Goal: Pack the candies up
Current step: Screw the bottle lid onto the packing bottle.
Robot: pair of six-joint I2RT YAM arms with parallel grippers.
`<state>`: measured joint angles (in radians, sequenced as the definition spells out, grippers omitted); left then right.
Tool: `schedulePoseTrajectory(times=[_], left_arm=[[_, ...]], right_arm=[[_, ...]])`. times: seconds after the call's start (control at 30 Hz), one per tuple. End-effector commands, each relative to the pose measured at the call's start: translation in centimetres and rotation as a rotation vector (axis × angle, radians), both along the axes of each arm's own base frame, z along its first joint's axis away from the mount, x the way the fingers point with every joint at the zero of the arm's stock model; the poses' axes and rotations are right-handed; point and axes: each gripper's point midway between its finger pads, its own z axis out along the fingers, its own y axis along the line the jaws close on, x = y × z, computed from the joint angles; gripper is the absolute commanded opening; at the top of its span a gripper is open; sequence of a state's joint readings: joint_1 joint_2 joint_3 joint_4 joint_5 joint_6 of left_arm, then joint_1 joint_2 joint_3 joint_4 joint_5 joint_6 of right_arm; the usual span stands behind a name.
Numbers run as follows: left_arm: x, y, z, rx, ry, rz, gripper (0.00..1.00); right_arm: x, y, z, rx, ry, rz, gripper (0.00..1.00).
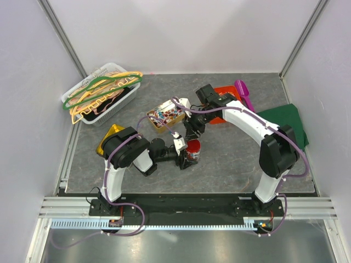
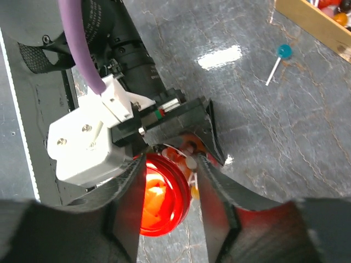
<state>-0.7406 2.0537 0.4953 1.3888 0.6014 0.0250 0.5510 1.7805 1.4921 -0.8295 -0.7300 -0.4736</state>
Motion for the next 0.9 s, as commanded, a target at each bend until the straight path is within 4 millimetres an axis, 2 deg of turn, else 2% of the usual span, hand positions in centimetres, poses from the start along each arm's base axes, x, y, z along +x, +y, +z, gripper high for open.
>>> schedulePoseTrajectory(times=[0.0,0.27,0.4,0.57,0.67,0.87], left_arm=[[2.0,-0.4,5.6,-0.175,-0.203,0.049,0.49],[2.1,-0.4,5.6,-0.173,-0.205,0.049,0.50],[2.1,-0.4,5.6,-0.173,-0.205,0.050,0.49],[2.0,-0.4,5.6,-0.173,-0.205,0.049,0.49],[2.1,-0.4,5.6,-0.173,-0.205,0.052,0.49],[2.1,-0.4,5.6,-0.173,-0.205,0.050,0.50]], right_arm=[[-0.3,1.3,0.9,0.050,-0.001,0.038,0.46],[-1.3,0.1,-0.1,0.009,0.002,0.040,0.37],[-1.5,-0.7,-0.4,-0.019,-0.001,0.037,0.38],[-2.5,-1.3,-0.3,-0.025,0.010,0.053,0.23],[-2.9,-2.1,-0.8,-0.048,0.018,0.054,0.18],[-4.0,-3.6,-1.7,-0.085,0.059,0.062,0.17]])
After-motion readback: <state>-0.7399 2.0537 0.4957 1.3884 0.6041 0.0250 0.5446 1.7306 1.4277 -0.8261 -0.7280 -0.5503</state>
